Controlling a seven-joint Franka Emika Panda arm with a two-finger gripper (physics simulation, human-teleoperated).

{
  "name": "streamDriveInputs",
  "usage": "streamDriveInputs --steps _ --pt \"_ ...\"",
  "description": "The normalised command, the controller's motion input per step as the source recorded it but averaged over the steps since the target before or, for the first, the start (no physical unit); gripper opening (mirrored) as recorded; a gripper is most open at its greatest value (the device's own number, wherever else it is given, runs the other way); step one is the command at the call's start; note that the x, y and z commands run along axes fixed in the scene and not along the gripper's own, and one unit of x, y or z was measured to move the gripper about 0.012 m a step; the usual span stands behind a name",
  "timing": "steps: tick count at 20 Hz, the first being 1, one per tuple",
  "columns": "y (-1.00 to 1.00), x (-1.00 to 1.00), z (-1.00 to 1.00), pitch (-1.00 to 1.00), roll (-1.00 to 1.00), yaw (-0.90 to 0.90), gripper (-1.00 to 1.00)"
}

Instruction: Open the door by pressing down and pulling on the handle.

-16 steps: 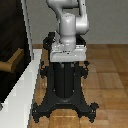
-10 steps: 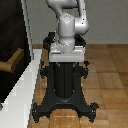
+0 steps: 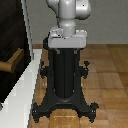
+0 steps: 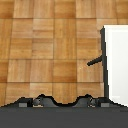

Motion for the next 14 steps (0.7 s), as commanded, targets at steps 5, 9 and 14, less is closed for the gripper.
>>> streamDriveInputs --steps 5,9,14 --pt "0.00 0.00 0.80 0.00 0.00 0.00 1.00" --pt "-0.25 0.00 0.25 0.00 0.00 0.00 1.00" --pt "-0.60 0.00 0.00 0.00 0.00 0.00 1.00"
